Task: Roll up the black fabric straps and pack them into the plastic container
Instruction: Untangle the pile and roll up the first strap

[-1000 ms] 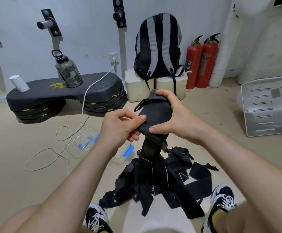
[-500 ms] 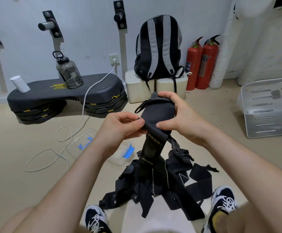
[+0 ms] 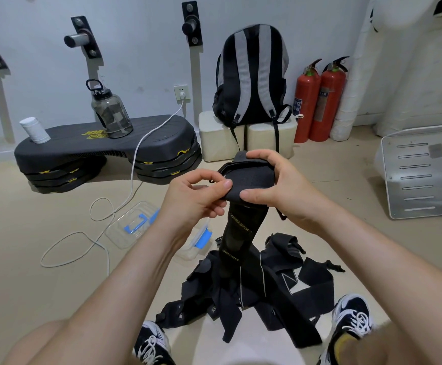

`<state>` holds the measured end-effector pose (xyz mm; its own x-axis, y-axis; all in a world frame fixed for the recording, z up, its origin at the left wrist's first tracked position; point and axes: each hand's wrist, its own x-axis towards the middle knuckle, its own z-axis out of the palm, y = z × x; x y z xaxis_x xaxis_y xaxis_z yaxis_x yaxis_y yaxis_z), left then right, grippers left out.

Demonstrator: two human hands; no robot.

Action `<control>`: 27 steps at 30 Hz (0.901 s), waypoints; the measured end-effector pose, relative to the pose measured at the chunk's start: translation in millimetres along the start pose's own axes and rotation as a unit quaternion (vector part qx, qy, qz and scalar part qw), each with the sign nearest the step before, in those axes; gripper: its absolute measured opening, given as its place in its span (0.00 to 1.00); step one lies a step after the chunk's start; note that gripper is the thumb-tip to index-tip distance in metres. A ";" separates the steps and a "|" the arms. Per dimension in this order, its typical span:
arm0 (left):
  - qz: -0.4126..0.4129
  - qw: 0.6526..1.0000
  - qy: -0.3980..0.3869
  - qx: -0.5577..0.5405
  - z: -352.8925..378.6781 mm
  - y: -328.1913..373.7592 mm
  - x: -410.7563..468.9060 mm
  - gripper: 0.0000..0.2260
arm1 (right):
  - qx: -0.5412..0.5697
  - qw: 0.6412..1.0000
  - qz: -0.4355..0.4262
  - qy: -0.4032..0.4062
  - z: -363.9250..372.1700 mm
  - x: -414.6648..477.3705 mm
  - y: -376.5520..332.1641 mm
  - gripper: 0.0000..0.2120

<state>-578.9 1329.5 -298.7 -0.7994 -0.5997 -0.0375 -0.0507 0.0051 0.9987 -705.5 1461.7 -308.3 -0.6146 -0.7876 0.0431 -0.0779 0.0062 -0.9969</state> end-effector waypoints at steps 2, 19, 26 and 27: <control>-0.001 0.999 -0.040 -0.016 -4.5 0.8 -0.9 0.08 | 0.009 1.000 0.000 0.010 -3.6 0.9 -1.8 0.32; 0.037 0.999 -0.031 0.019 -5.5 0.6 0.4 0.03 | 0.114 0.993 0.041 -0.007 1.1 -2.3 -3.4 0.34; -0.007 1.000 -0.011 0.021 -1.3 0.8 1.1 0.10 | 0.135 0.990 0.041 0.005 5.1 -6.0 -5.4 0.27; -0.021 1.000 -0.005 0.015 0.1 0.0 1.3 0.11 | 0.133 0.990 0.041 0.006 5.8 -6.7 -5.6 0.26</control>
<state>-580.1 1328.8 -298.8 -0.8027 -0.5910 -0.0796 -0.1018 0.0042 0.9948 -696.4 1463.3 -303.5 -0.6195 -0.7840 -0.0389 0.1814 -0.0948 -0.9788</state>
